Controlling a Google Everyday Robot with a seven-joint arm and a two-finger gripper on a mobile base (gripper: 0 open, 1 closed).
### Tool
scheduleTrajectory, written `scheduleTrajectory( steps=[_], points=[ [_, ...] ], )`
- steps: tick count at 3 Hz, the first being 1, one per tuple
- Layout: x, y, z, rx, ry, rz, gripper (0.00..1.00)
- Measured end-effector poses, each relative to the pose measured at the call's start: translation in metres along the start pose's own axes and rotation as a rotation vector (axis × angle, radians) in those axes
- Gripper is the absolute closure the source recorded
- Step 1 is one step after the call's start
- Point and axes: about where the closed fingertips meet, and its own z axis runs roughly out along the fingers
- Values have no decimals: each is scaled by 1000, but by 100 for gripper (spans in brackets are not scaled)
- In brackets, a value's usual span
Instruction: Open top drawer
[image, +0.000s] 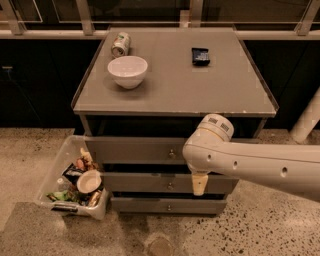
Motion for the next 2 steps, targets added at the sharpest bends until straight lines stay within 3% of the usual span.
scheduleTrajectory(
  steps=[1, 2],
  points=[
    [-10, -26, 2, 34, -6, 0, 0],
    [-10, -28, 1, 36, -7, 1, 0]
  ],
)
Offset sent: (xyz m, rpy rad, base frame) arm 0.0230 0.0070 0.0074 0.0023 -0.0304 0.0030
